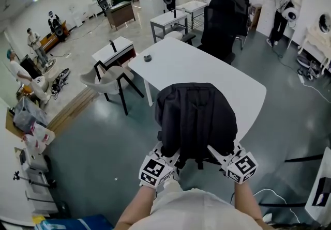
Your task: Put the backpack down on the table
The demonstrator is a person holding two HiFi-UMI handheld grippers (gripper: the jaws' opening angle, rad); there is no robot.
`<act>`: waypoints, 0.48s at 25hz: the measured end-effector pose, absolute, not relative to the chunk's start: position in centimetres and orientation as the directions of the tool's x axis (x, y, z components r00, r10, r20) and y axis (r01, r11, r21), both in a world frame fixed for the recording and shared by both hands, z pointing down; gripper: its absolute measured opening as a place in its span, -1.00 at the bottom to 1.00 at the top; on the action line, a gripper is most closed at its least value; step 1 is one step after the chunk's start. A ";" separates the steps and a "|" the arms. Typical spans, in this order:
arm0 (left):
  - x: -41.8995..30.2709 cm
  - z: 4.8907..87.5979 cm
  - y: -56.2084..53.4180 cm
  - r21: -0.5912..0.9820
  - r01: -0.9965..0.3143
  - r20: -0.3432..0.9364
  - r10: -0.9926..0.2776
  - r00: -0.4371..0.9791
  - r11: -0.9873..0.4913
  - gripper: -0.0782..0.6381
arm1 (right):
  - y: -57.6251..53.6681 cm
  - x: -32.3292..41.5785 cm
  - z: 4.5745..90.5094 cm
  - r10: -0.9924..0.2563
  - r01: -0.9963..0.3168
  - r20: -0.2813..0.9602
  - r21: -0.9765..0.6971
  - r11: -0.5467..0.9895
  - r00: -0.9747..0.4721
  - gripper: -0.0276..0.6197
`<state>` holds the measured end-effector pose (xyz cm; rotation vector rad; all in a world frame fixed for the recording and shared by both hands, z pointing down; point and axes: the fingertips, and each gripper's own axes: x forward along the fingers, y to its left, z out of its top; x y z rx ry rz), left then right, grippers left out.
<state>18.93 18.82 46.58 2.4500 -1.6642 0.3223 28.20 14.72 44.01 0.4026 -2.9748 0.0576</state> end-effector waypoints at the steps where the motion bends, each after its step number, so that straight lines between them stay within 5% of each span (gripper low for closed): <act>1: 18.4 46.5 18.7 0.013 -0.931 0.269 -0.895 0.355 -0.365 -0.59 | 14.6 27.7 44.0 -0.261 -0.266 0.145 -0.021 0.964 -0.955 -0.39; 12: 11.2 45.8 14.7 0.004 -0.937 0.276 -0.900 0.337 -0.350 -0.59 | 10.5 20.5 43.4 -0.258 -0.265 0.141 -0.038 0.963 -0.956 -0.40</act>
